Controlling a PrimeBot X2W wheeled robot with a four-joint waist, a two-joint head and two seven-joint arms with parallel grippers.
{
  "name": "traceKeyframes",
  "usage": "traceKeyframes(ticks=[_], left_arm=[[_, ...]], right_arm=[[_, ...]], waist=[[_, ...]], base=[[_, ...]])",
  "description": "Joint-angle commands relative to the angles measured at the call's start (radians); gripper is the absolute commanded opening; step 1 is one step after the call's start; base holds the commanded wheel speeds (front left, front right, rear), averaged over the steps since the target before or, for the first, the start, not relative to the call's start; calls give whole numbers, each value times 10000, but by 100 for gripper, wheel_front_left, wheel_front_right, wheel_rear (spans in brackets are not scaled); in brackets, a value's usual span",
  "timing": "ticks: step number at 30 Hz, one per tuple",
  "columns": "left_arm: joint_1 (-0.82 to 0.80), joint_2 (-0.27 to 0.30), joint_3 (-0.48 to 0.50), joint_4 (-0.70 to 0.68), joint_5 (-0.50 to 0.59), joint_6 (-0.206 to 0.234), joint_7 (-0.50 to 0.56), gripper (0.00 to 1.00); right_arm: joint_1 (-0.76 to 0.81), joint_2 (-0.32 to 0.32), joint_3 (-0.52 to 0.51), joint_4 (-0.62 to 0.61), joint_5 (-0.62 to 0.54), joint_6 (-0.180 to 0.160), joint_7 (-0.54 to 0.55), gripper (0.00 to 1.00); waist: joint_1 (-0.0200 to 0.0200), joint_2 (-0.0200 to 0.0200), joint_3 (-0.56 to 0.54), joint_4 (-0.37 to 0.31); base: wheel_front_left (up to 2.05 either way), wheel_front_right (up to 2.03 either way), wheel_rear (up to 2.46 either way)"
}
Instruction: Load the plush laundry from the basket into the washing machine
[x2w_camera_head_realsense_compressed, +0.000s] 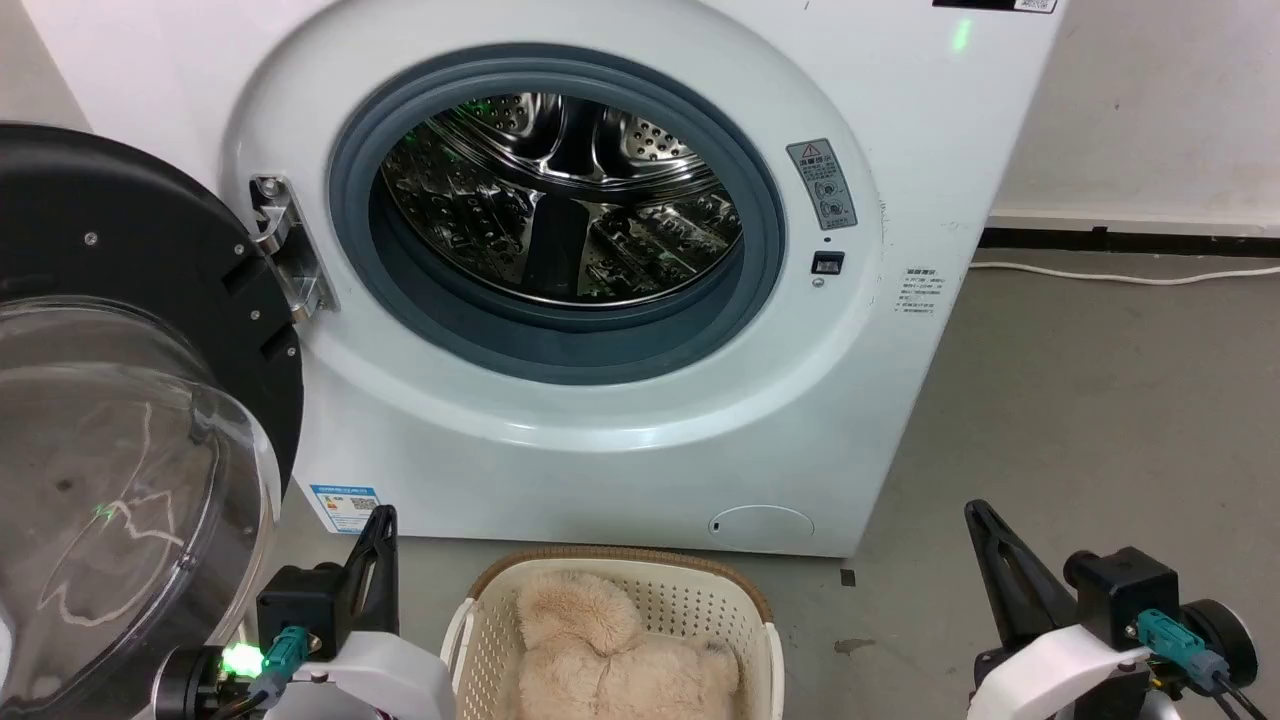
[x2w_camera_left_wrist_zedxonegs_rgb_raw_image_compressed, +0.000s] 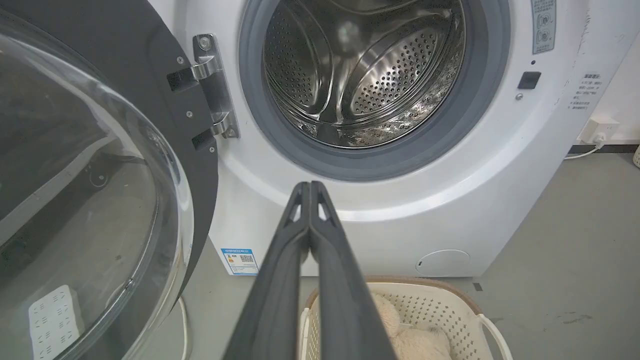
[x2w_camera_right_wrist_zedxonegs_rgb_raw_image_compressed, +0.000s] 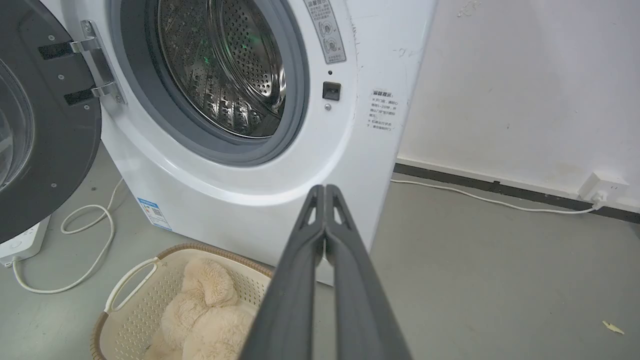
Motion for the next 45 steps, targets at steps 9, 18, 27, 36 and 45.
traceKeyframes(ticks=[9, 18, 27, 36, 45], left_arm=[[1, 0, -33, 2, -2, 6, -23, 100], [-65, 1, -312, -31, 3, 96, -211, 100], [-294, 20, -665, 164, 51, 163, -399, 100], [-857, 60, -1069, 1053, 62, 217, -630, 100], [-1495, 77, -1358, 2097, 7, 224, -818, 100]], right_arm=[[7, -2, -10, 8, 36, -2, -23, 100], [-7, -14, -132, 15, 158, -1, -211, 100], [-166, -26, -222, -59, 429, -1, -400, 100], [-470, -40, -144, 63, 853, 0, -630, 100], [-638, -52, -145, 38, 1241, 1, -818, 100]], waist=[[0, -1, 3, -1], [0, -1, 101, -53], [0, -1, 558, -248], [0, -1, 1397, -711], [0, -1, 1984, -1027]], base=[[0, 0, 0], [0, 0, 0], [0, 0, 0], [0, 0, 0], [0, 0, 0]])
